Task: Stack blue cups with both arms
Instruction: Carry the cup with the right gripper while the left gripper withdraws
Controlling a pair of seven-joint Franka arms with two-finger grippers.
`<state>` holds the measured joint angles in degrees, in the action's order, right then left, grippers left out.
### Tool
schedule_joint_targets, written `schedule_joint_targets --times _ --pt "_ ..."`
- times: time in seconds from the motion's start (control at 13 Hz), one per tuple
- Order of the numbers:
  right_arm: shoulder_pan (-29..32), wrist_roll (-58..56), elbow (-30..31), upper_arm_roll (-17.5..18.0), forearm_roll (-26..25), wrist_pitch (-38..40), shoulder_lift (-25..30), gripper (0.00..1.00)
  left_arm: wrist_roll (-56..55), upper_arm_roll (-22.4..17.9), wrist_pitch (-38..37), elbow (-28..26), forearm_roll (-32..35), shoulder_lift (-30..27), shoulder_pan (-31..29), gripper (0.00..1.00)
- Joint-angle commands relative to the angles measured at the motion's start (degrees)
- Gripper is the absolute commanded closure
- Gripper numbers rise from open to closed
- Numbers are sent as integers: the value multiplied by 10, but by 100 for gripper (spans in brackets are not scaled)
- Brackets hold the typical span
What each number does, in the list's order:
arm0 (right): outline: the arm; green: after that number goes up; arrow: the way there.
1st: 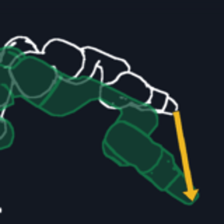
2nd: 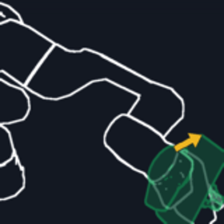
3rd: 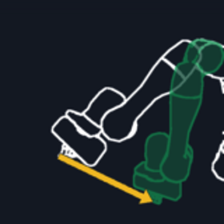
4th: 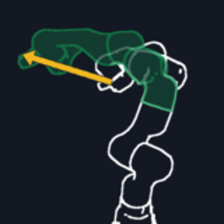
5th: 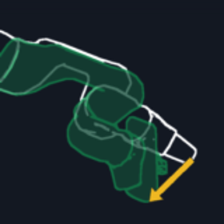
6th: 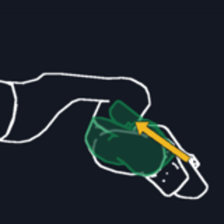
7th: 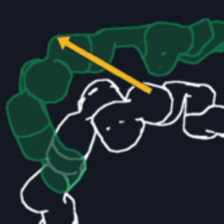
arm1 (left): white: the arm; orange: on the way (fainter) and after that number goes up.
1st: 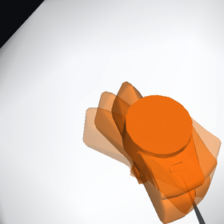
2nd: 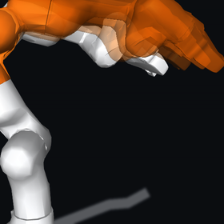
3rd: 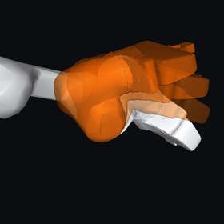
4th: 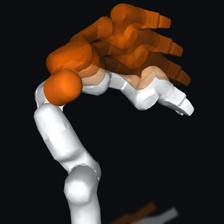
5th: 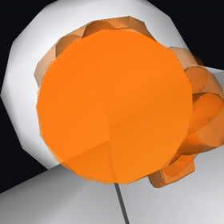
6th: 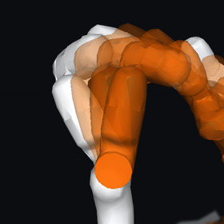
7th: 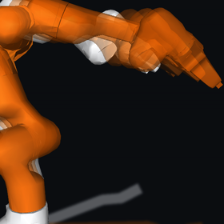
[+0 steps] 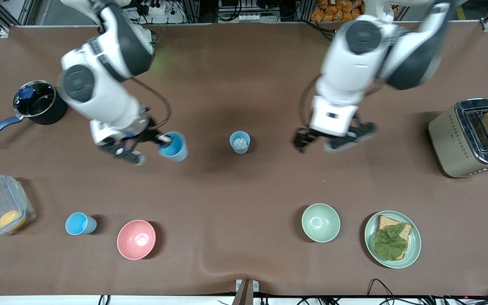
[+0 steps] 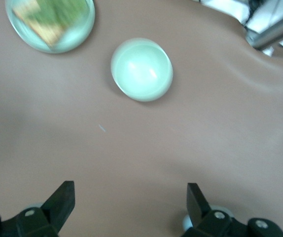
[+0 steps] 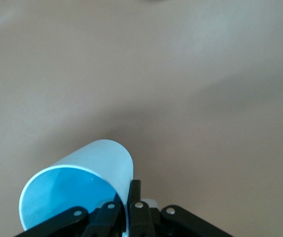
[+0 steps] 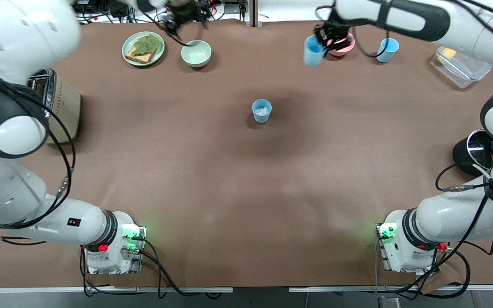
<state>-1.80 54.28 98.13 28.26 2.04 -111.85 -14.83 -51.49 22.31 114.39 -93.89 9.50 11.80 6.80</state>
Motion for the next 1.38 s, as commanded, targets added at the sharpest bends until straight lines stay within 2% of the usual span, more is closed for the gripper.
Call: schedule_joint_targets --times 0.0,0.15,0.31,0.54,1.0,1.08,1.15,1.23,1.31 --pt "-9 97 -3 32 -4 -25 -27 100 160 10 -43 -19 -8 -45 -68 0" --pt "-30 143 13 36 -18 -63 -51 100 219 11 -81 -18 -22 -68 -106 0" --pt "-66 235 25 37 -58 -109 -85 100 229 9 -106 -18 -30 -86 -121 0" --pt "-80 349 25 69 -122 -140 -130 100 247 5 -138 7 -31 -92 -122 0" --pt "-93 409 36 90 -134 -148 -144 100 299 -5 -177 28 -69 -105 -156 0" --pt "-93 410 37 90 -142 -148 -146 100 322 -34 -177 28 -73 -110 -137 0" --pt "-93 409 37 90 -146 -148 -151 100 339 -115 -180 28 -76 -111 -67 0" --pt "-94 410 37 90 -156 -149 -156 100 350 -170 -198 27 -91 -113 -35 0" --pt "-94 417 36 90 -166 -156 -165 100 373 -171 -202 28 -107 -112 -40 0"
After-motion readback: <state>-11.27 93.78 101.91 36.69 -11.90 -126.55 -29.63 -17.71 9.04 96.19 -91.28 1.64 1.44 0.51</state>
